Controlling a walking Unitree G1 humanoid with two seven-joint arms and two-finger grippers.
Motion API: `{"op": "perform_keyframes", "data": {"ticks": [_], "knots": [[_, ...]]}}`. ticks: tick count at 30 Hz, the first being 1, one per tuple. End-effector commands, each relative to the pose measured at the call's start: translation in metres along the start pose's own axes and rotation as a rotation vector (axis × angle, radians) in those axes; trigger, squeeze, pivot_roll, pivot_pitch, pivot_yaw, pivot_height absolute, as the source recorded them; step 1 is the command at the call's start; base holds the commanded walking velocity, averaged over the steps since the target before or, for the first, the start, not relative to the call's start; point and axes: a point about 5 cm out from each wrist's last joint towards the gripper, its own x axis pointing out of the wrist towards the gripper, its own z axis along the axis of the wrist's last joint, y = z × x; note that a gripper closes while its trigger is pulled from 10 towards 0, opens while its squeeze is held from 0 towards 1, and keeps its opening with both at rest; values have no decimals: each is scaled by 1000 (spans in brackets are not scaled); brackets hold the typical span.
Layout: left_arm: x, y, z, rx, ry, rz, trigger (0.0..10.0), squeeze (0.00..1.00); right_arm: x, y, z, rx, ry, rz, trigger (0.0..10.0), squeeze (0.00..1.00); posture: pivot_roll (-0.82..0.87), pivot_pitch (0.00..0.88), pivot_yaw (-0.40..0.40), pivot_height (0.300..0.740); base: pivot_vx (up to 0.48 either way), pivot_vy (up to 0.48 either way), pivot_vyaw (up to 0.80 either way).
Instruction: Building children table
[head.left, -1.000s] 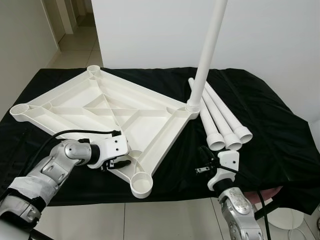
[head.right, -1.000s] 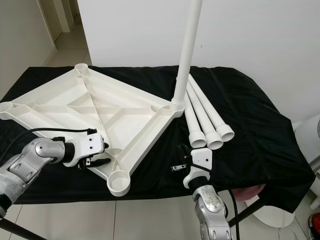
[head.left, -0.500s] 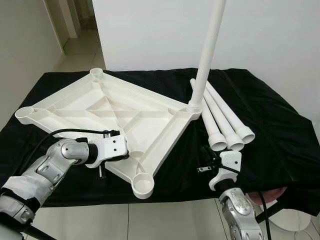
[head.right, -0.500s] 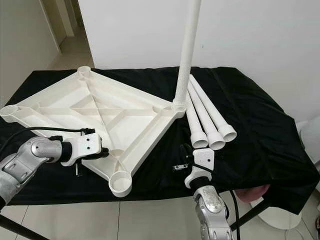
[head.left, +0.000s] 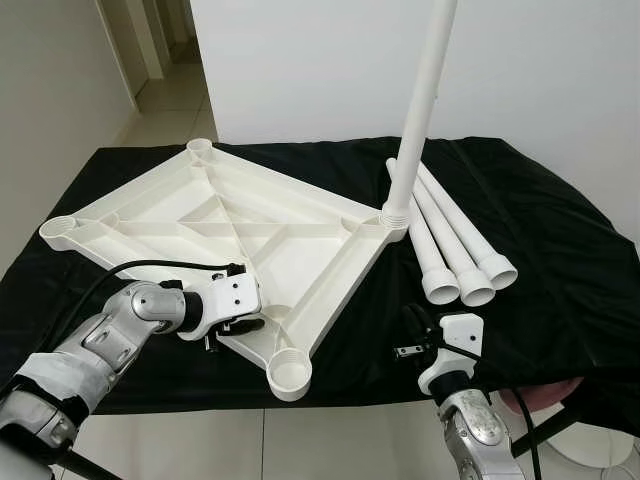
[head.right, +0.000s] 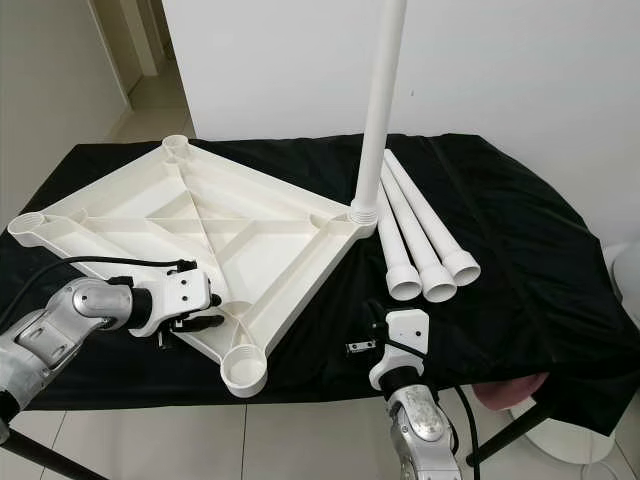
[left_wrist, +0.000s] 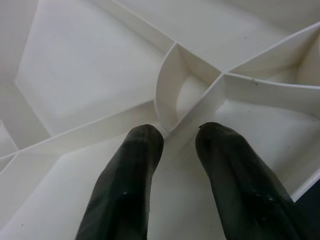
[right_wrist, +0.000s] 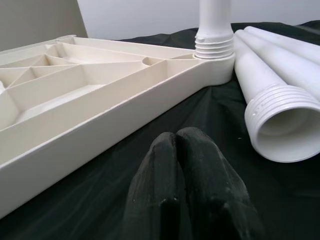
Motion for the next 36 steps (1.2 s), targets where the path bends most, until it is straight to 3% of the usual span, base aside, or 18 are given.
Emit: {"op": "perform_keyframes", "data": {"ticks": [1, 3, 4, 5, 12, 19, 28, 29, 31, 32, 36], "knots": [[-5, -18, -11, -7, 58, -344, 10000, 1000, -2, 7, 4, 26, -17, 51, 10000, 0, -64, 0, 43, 740, 0, 0, 0], [-5, -18, -11, -7, 58, -344, 10000, 1000, -2, 7, 4, 26, -17, 51, 10000, 0, -64, 0, 43, 740, 0, 0, 0], [-6, -15, -12, -11, 72, -340, 10000, 580, -3, 9, 5, 29, -22, 78, 10000, 0, -62, 0, 43, 740, 0, 0, 0], [-8, -12, -12, -8, 77, -328, 10000, 0, -6, 12, 7, 34, -22, 116, 10000, 0, -61, 0, 44, 740, 0, 0, 0], [-9, -1, -15, -14, 101, -279, 10000, 0, -13, 18, 12, 24, -8, 236, 10000, 0, -62, 0, 46, 740, 0, 0, 0], [0, 17, -19, -53, 154, -147, 10000, 0, -20, 23, 13, 15, 13, 306, 10000, 0, -67, 0, 50, 740, 0, 0, 0], [9, 15, -28, -74, 229, -148, 10000, 0, -20, 23, 17, 23, 10, 305, 10000, 0, -77, 0, 57, 740, 0, 0, 0], [9, 13, -29, -72, 234, -164, 3569, 0, -20, 23, 18, 24, 10, 306, 10000, 0, -80, 0, 59, 740, 0, 0, 0], [9, 12, -29, -68, 229, -180, 3569, 0, -21, 23, 18, 26, 11, 307, 10000, 0, -80, 0, 59, 740, 0, 0, 0], [8, 11, -29, -68, 223, -199, 0, 0, -21, 23, 19, 25, 12, 306, 10000, 0, -80, 0, 61, 740, 0, 0, 0], [5, 8, -30, -61, 209, -238, 0, 0, -23, 22, 19, 27, 15, 299, 10000, 0, -78, 0, 64, 740, 0, 0, 0]]}}
